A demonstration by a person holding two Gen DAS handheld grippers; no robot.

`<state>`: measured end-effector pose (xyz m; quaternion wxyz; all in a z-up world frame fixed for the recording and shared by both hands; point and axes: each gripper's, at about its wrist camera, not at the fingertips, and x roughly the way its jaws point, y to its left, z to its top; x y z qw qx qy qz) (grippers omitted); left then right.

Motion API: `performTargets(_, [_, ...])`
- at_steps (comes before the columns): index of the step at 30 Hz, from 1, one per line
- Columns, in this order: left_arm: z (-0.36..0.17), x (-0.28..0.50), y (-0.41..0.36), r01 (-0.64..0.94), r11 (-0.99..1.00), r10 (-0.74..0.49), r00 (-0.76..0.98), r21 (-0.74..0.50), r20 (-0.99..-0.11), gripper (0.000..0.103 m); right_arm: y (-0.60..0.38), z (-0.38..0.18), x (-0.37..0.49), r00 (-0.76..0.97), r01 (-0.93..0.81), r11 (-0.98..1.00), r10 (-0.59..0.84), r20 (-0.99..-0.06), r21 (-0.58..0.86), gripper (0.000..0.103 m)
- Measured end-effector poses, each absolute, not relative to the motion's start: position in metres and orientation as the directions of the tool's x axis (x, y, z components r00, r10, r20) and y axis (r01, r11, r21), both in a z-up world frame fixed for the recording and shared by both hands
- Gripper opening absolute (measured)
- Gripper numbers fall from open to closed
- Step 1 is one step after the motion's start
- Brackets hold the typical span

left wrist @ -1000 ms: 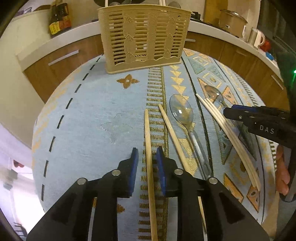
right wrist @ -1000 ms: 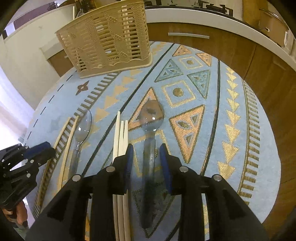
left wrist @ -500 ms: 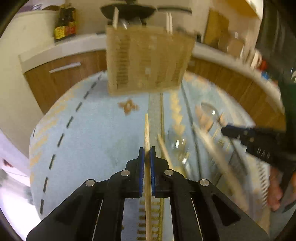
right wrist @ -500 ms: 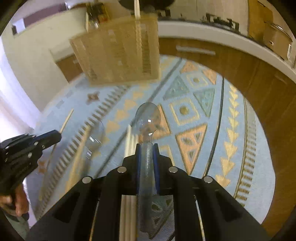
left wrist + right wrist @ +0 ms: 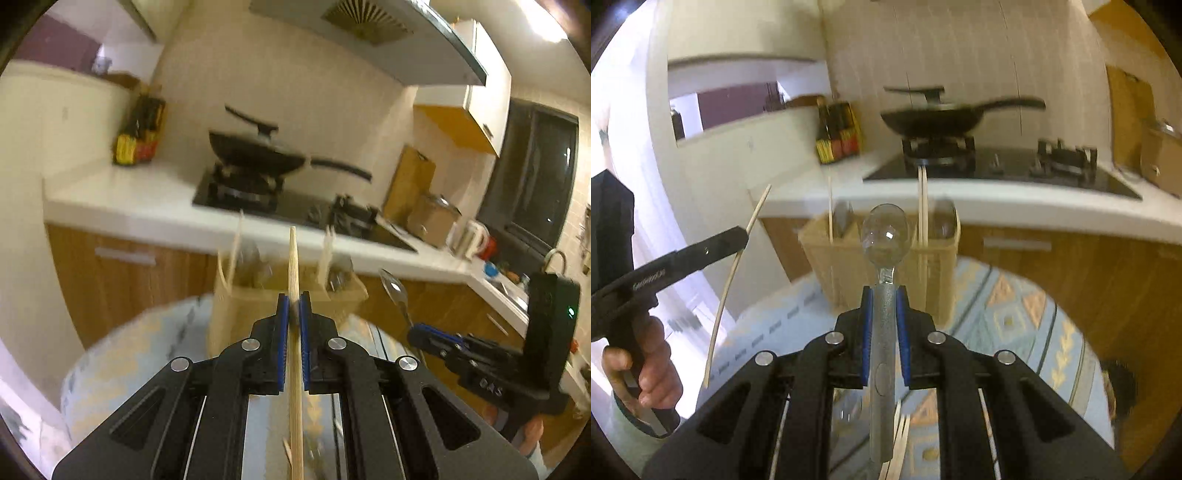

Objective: Organize utensils
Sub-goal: 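Lift the left tool's chopstick into the basket while the right tool inserts its spoon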

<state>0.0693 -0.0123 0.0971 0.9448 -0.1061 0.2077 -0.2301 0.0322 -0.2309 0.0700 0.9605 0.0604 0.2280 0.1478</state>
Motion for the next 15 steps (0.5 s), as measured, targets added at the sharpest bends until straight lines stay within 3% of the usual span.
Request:
performTargets(7, [0.142, 0.11, -0.018, 0.378, 0.882, -0.435, 0.884, -0.282, -0.172, 0.004, -0.236, 0.102, 0.067, 0.907, -0.254, 0.947, 0.304, -0.292, 0.196, 0.01])
performTargets(15, [0.145, 0.172, -0.03, 0.29, 0.927, -0.326, 0.936, -0.239, -0.13, 0.004, -0.243, 0.123, 0.127, 0.944, -0.231, 0.95, 0.271, -0.187, 0.21, 0.01])
